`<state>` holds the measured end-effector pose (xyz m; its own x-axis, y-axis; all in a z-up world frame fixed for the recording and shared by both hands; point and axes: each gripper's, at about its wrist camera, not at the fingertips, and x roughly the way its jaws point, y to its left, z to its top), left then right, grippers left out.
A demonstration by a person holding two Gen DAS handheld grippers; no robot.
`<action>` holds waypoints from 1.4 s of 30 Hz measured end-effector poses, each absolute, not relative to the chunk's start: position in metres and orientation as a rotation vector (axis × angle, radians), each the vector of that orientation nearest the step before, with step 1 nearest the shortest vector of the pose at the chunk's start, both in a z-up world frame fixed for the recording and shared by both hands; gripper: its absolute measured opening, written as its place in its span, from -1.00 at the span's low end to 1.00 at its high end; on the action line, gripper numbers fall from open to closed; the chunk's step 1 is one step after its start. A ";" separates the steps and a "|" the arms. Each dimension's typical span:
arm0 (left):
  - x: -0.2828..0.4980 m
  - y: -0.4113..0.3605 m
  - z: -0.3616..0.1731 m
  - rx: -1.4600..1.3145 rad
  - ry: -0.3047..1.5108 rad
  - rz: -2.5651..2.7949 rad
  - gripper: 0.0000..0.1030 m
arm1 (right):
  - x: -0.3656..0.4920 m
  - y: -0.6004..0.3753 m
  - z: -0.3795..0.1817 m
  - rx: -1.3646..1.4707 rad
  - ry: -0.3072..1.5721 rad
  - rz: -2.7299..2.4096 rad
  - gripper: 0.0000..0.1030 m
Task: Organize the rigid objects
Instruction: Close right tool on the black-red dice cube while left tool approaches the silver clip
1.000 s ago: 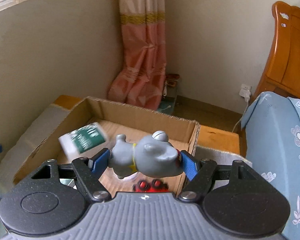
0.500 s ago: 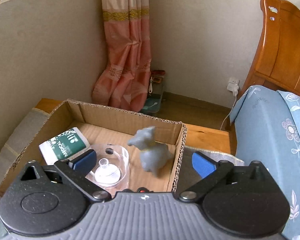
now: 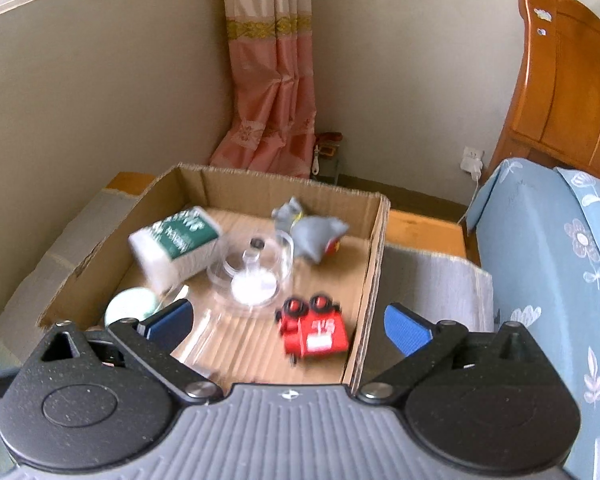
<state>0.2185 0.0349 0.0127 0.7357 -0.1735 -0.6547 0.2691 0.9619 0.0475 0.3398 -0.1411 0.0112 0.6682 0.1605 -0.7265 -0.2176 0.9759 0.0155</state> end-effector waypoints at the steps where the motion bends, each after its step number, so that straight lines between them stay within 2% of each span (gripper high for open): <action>1: 0.217 0.035 0.012 0.139 0.705 -0.241 0.97 | 0.333 -0.142 0.009 -0.067 0.814 0.214 1.00; 18: 0.194 0.044 -0.019 0.115 0.727 -0.158 0.97 | 0.256 -0.123 -0.050 0.041 0.876 0.192 1.00; 32: 0.197 0.082 -0.031 0.078 0.734 -0.043 0.97 | 0.252 -0.064 -0.093 0.096 0.874 0.168 1.00; 42: 0.197 0.076 -0.039 0.075 0.752 -0.083 0.97 | 0.247 -0.062 -0.100 -0.021 0.845 0.009 1.00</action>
